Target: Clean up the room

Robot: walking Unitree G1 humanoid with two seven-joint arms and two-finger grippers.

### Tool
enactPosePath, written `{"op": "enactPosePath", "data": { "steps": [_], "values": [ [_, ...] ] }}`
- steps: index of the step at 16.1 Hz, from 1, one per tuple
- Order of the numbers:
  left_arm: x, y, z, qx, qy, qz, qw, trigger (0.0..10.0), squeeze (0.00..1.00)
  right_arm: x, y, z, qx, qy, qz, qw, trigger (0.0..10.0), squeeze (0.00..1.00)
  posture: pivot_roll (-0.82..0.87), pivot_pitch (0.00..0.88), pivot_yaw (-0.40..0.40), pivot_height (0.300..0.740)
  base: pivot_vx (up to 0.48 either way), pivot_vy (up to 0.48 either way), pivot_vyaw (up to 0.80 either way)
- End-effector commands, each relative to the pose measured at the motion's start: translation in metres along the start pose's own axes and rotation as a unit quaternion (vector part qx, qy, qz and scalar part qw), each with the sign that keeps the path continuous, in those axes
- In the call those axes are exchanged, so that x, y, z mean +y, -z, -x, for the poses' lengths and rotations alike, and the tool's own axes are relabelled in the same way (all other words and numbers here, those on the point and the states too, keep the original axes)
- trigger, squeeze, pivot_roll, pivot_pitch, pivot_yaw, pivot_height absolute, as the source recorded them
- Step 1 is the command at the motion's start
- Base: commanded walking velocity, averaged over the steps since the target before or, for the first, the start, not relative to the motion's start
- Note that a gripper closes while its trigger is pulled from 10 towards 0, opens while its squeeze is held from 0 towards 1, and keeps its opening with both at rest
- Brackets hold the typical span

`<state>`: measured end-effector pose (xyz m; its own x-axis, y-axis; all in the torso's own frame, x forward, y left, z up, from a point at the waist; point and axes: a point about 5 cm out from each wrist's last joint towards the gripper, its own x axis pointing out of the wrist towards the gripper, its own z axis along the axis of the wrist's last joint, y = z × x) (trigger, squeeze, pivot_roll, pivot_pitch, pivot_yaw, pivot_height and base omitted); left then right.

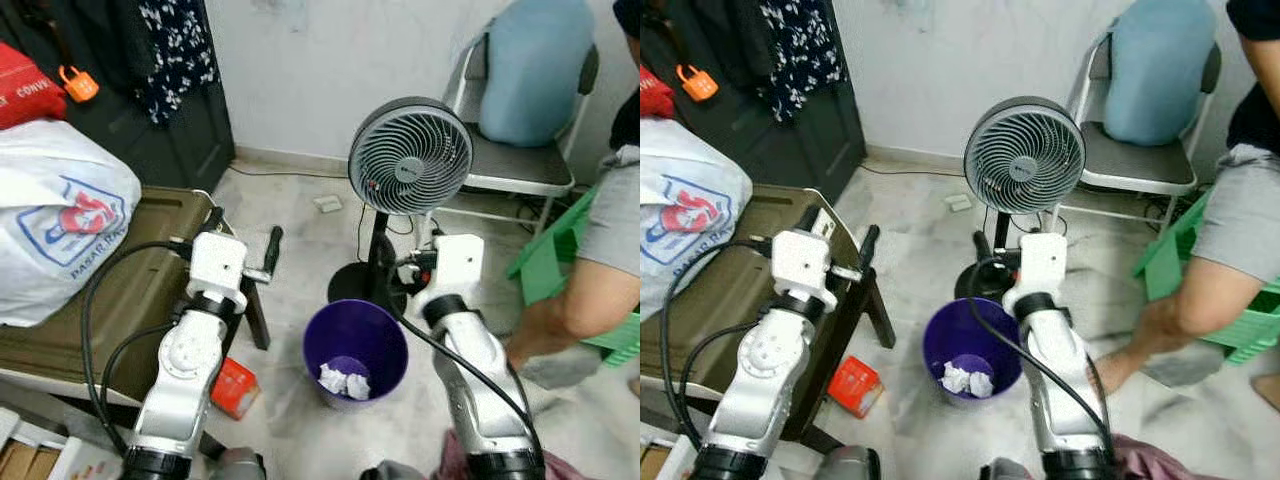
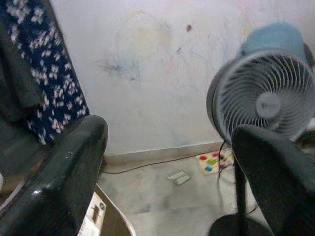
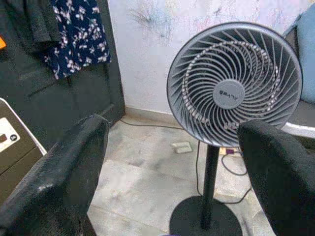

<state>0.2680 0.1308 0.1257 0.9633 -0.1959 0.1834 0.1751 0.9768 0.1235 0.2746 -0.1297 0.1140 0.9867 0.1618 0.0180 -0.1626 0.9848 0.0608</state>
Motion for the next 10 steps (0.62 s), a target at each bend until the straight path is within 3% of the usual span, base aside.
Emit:
{"op": "enactPosePath", "data": {
  "steps": [1,3,10],
  "values": [
    [0.01,0.001,0.004,0.006,-0.032,0.012,0.999,10.0,0.0,0.003,0.003,0.0,0.01,-0.005,-0.004,1.0,10.0,0.0,0.03,0.0,0.033,0.74,0.0,0.0,0.0],
    [0.013,0.005,0.008,0.01,-0.037,0.014,0.999,10.0,0.0,0.011,0.007,0.0,0.014,-0.015,-0.003,1.0,10.0,0.0,0.04,0.0,0.018,0.74,0.0,0.0,0.8],
    [0.013,0.007,0.023,0.022,-0.033,0.03,0.999,10.0,0.0,-0.004,0.007,0.032,0.023,-0.024,0.037,0.999,10.0,0.0,0.02,0.0,0.007,0.74,0.0,0.0,0.8]
  ]
}}
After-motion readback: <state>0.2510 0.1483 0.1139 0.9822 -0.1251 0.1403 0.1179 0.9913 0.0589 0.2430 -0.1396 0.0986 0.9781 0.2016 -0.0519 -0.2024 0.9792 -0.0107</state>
